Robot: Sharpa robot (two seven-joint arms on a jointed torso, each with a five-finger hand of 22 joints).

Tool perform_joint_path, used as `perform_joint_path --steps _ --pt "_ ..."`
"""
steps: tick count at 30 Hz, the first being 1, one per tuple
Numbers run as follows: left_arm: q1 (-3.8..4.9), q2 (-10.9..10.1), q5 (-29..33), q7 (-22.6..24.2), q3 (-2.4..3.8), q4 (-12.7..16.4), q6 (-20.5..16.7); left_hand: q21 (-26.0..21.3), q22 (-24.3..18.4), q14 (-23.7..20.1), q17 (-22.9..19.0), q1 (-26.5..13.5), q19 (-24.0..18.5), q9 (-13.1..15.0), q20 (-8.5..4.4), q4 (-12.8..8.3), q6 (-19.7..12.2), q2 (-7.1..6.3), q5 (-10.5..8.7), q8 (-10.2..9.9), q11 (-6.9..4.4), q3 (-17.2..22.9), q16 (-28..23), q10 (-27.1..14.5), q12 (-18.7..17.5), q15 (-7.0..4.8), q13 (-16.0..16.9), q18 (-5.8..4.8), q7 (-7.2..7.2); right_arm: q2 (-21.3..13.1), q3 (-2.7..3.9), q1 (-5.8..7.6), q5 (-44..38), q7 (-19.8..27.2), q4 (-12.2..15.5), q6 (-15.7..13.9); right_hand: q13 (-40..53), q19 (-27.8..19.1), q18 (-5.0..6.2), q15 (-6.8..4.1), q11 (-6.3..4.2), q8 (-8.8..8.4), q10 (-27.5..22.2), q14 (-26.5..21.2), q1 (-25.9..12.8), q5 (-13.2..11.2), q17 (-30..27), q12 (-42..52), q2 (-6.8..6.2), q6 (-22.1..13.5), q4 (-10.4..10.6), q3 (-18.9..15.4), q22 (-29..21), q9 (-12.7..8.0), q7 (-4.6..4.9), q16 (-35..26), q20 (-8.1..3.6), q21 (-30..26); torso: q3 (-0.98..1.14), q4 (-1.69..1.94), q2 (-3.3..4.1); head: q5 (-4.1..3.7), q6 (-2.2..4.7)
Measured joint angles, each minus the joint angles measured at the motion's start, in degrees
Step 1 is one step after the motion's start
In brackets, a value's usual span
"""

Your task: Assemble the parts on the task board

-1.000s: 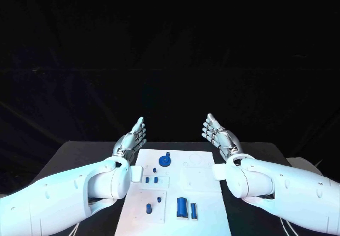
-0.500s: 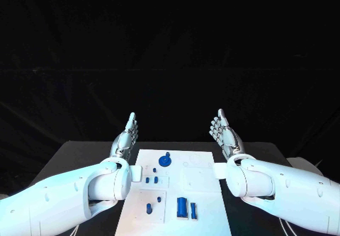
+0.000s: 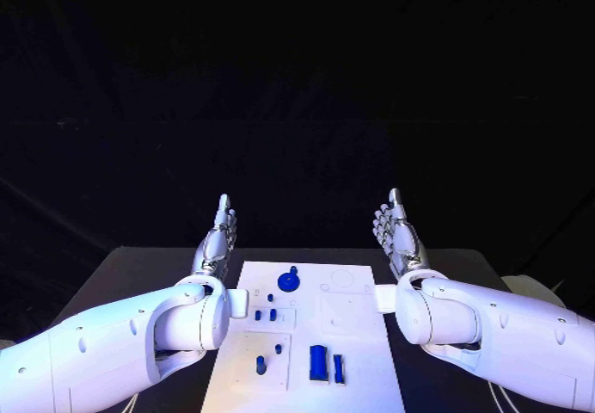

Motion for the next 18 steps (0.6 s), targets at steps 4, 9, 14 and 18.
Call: perform_joint_path --steps 4,9,14,18 --pt "0.0 0.0 -0.03 0.04 0.0 0.02 -0.07 -0.23 0.0 -2.65 0.0 -2.75 -1.09 -0.02 -0.03 0.23 -4.72 -0.18 0.0 0.0 -0.03 -0.23 0.0 -4.54 0.0 -0.02 0.0 0.0 -0.05 0.0 0.0 0.0 0.03 0.03 0.0 -0.05 0.0 -0.73 0.0 -0.01 -0.04 0.0 -2.01 -1.97 -4.79 0.0 -0.01 0.0 0.07 -0.8 0.0 0.0 -0.21 -0.01 0.02 0.0 -0.02 0.0 0.0 0.0 0.0 0.0 0.0" --pt "-0.01 0.0 -0.03 0.07 0.0 0.02 -0.11 -0.23 0.0 -2.87 0.01 -7.63 -1.24 -0.04 -0.03 0.23 -5.59 -0.17 0.01 0.0 0.03 -0.23 0.0 -5.36 0.0 -0.01 0.01 0.01 -0.07 0.0 0.0 0.0 0.05 0.04 0.0 -0.06 0.01 -0.72 0.0 -0.01 -0.04 0.0 -2.01 -1.96 -4.86 0.0 -0.01 0.0 0.0 -0.8 0.0 0.0 -0.27 -0.01 0.02 0.0 -0.02 0.0 -0.01 0.0 0.0 0.0 0.0" --pt "0.0 0.0 -0.04 0.09 0.0 0.02 -0.12 -0.23 0.0 -2.86 0.01 -7.63 -1.24 -0.04 -0.03 0.23 -5.59 -0.17 0.01 0.0 0.03 -0.23 0.0 -5.36 0.0 -0.01 0.01 0.0 -0.07 0.0 0.0 0.0 0.07 0.06 0.0 -0.07 0.01 -0.72 0.0 -0.01 -0.04 0.0 -2.01 -1.96 -4.86 0.0 0.0 0.0 0.0 -0.8 0.0 0.0 -0.27 0.0 0.02 0.0 -0.02 0.0 -0.01 0.0 0.0 0.0 0.0" --pt "0.0 0.0 -0.04 0.09 0.0 0.02 -0.13 -0.22 0.01 -2.86 0.01 -7.63 -1.24 -0.04 -0.03 0.23 -5.59 -0.17 0.01 0.0 0.03 -0.23 0.0 -5.35 0.0 0.0 0.01 0.0 -0.06 0.0 0.0 0.0 0.08 0.06 0.0 -0.07 0.01 -0.72 0.0 -0.01 -0.04 0.0 -2.01 -1.96 -4.86 0.0 0.01 0.0 0.01 -0.8 0.0 0.0 -0.27 0.0 0.02 0.0 -0.02 0.0 -0.01 0.0 0.0 0.0 0.0"
